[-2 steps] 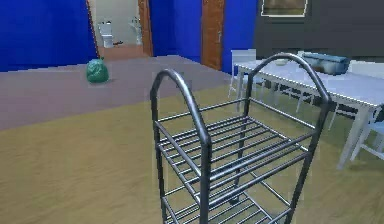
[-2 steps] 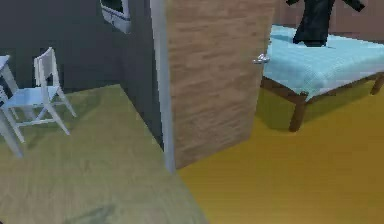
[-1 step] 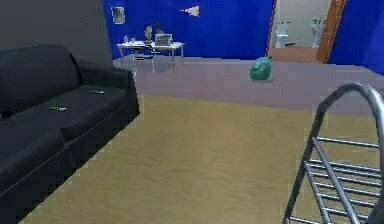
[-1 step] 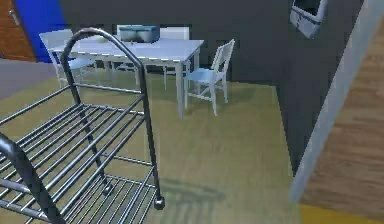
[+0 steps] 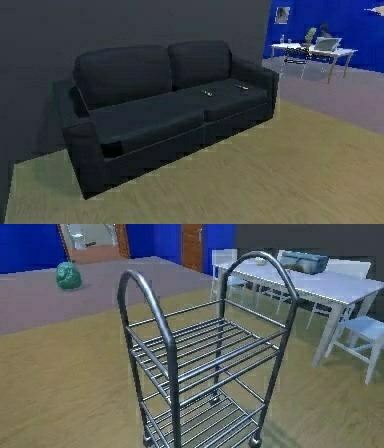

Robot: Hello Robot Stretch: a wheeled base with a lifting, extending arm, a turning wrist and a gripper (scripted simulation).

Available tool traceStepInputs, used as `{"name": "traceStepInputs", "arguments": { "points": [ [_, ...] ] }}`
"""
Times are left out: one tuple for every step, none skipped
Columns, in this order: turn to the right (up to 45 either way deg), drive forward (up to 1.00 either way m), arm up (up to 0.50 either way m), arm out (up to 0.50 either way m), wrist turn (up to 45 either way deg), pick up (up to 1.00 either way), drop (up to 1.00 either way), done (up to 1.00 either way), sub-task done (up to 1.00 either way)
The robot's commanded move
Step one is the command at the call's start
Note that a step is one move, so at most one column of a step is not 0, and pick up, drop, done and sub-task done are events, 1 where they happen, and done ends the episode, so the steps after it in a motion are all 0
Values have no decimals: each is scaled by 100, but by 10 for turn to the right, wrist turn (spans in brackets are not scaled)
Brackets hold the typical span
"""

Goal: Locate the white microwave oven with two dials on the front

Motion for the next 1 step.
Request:
{"name": "traceStepInputs", "arguments": {
  "points": [
    [0,40,0,0,0,0,0,0,0]
  ]
}}
